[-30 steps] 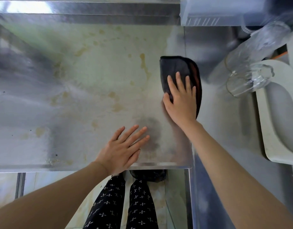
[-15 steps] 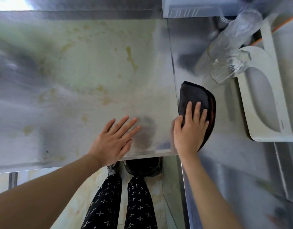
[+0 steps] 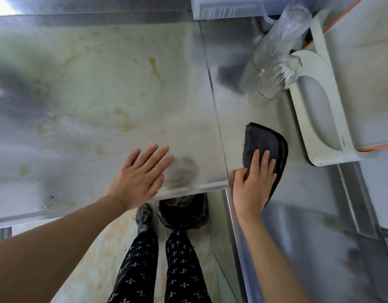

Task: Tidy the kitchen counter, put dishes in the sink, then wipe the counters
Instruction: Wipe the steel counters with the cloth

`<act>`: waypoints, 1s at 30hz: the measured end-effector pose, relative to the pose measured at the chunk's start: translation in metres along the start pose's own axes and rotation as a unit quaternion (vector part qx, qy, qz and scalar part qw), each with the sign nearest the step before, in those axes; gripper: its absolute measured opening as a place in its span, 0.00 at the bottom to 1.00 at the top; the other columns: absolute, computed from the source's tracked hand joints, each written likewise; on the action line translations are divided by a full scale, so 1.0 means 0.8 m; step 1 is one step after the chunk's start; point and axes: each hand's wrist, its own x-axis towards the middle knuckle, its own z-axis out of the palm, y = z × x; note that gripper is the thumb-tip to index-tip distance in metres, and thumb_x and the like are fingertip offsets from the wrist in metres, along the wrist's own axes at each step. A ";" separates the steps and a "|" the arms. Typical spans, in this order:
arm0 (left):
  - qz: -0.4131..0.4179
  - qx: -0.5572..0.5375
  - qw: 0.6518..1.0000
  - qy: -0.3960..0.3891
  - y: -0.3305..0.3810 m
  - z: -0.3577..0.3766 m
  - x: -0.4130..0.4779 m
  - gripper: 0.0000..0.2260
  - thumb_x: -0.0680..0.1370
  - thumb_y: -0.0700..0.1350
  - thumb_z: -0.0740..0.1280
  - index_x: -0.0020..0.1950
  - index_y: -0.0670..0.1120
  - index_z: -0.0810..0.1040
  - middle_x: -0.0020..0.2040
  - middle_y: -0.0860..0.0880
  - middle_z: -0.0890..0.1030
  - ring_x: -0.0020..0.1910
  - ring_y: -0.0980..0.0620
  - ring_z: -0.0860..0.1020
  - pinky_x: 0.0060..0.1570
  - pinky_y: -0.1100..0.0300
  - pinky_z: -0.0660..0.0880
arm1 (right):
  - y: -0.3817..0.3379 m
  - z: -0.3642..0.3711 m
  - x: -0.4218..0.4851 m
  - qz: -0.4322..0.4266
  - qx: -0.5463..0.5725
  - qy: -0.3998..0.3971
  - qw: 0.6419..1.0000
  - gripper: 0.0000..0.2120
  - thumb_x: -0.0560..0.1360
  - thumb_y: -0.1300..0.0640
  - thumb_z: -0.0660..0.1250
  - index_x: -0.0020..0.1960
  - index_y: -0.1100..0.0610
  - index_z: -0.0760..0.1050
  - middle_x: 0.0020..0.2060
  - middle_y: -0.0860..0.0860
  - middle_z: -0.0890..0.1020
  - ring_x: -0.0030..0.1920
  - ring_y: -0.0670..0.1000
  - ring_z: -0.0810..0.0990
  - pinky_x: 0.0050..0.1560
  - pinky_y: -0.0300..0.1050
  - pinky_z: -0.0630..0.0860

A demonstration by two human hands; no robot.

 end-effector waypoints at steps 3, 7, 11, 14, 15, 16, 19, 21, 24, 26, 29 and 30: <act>0.002 -0.002 1.000 0.000 0.001 0.000 0.000 0.22 0.80 0.52 0.48 0.74 0.50 0.61 0.74 0.49 0.63 0.73 0.48 0.59 0.69 0.48 0.57 | 0.022 -0.008 -0.028 -0.121 0.008 -0.038 0.992 0.26 0.75 0.55 0.52 0.71 0.60 0.65 0.72 0.58 0.65 0.73 0.58 0.59 0.70 0.57 0.55; -0.001 -0.009 1.000 0.004 0.000 0.000 0.000 0.22 0.80 0.52 0.47 0.73 0.50 0.62 0.73 0.49 0.64 0.73 0.48 0.60 0.69 0.48 0.56 | 0.099 -0.031 -0.037 -0.226 -0.056 -0.064 0.970 0.25 0.75 0.54 0.53 0.72 0.55 0.64 0.72 0.53 0.64 0.73 0.56 0.59 0.70 0.61 0.60; 0.000 -0.009 1.000 0.010 0.001 -0.001 -0.001 0.22 0.80 0.52 0.46 0.73 0.50 0.63 0.73 0.49 0.64 0.72 0.47 0.60 0.69 0.48 0.56 | 0.103 -0.034 -0.042 0.018 -0.060 0.012 0.998 0.26 0.76 0.54 0.50 0.72 0.58 0.64 0.72 0.58 0.64 0.73 0.62 0.59 0.70 0.61 0.56; -0.001 -0.009 1.000 0.006 0.002 -0.002 -0.001 0.22 0.80 0.52 0.46 0.73 0.50 0.63 0.73 0.49 0.64 0.73 0.47 0.60 0.69 0.48 0.56 | 0.074 -0.030 -0.045 0.112 0.060 0.047 0.991 0.25 0.76 0.57 0.50 0.72 0.60 0.64 0.73 0.57 0.63 0.74 0.58 0.57 0.73 0.53 0.51; -0.002 -0.009 1.000 0.005 0.002 -0.002 -0.001 0.22 0.80 0.52 0.46 0.73 0.50 0.63 0.73 0.49 0.65 0.72 0.47 0.60 0.69 0.48 0.56 | 0.062 -0.032 -0.044 0.148 0.129 0.069 0.978 0.24 0.76 0.58 0.49 0.71 0.61 0.66 0.72 0.56 0.65 0.74 0.56 0.59 0.73 0.48 0.51; -0.003 -0.009 1.000 0.004 0.002 -0.003 -0.001 0.22 0.80 0.52 0.47 0.73 0.50 0.63 0.73 0.49 0.65 0.72 0.47 0.60 0.69 0.48 0.56 | 0.045 -0.038 -0.040 0.190 0.204 0.089 0.956 0.24 0.76 0.59 0.49 0.69 0.60 0.68 0.71 0.56 0.68 0.73 0.54 0.62 0.71 0.44 0.55; -0.008 -0.023 1.000 -0.008 0.003 -0.004 -0.002 0.22 0.81 0.52 0.46 0.72 0.50 0.63 0.73 0.49 0.64 0.73 0.48 0.59 0.69 0.49 0.56 | -0.017 -0.058 -0.026 0.269 0.398 0.103 0.871 0.21 0.76 0.61 0.51 0.66 0.58 0.72 0.63 0.53 0.76 0.64 0.50 0.73 0.63 0.40 0.69; -0.024 -0.055 0.998 -0.006 0.004 -0.008 -0.003 0.22 0.81 0.53 0.44 0.72 0.49 0.64 0.73 0.49 0.64 0.73 0.49 0.60 0.69 0.49 0.54 | -0.062 -0.063 -0.022 0.222 0.450 0.044 0.864 0.23 0.74 0.58 0.52 0.65 0.58 0.73 0.62 0.52 0.77 0.62 0.47 0.74 0.62 0.38 0.71; -0.084 -0.109 0.990 0.014 0.007 -0.013 -0.017 0.24 0.81 0.53 0.43 0.70 0.45 0.67 0.72 0.46 0.65 0.71 0.48 0.61 0.69 0.50 0.52 | -0.109 -0.040 -0.035 0.021 0.367 -0.148 0.918 0.24 0.76 0.50 0.48 0.69 0.53 0.70 0.71 0.49 0.68 0.72 0.46 0.62 0.70 0.40 0.58; -0.109 -0.114 0.987 0.024 0.004 -0.013 -0.033 0.24 0.81 0.52 0.45 0.69 0.43 0.68 0.72 0.45 0.65 0.71 0.48 0.61 0.70 0.52 0.50 | -0.118 -0.017 -0.042 -0.100 0.245 -0.181 0.947 0.25 0.78 0.46 0.46 0.68 0.54 0.70 0.73 0.51 0.63 0.75 0.52 0.53 0.74 0.49 0.53; -0.148 -0.105 0.983 0.039 -0.010 -0.012 -0.051 0.22 0.80 0.50 0.47 0.69 0.43 0.69 0.72 0.45 0.66 0.71 0.48 0.62 0.70 0.53 0.50 | -0.131 0.009 -0.035 -0.162 0.112 -0.089 0.976 0.25 0.79 0.49 0.47 0.68 0.60 0.69 0.73 0.57 0.62 0.75 0.57 0.55 0.74 0.55 0.54; -0.168 -0.103 0.979 0.045 -0.015 -0.012 -0.053 0.22 0.80 0.50 0.48 0.69 0.42 0.69 0.72 0.45 0.66 0.71 0.47 0.62 0.70 0.53 0.50 | -0.138 0.017 -0.033 -0.173 0.082 -0.087 0.978 0.25 0.79 0.50 0.47 0.70 0.61 0.66 0.74 0.57 0.60 0.75 0.57 0.54 0.74 0.54 0.53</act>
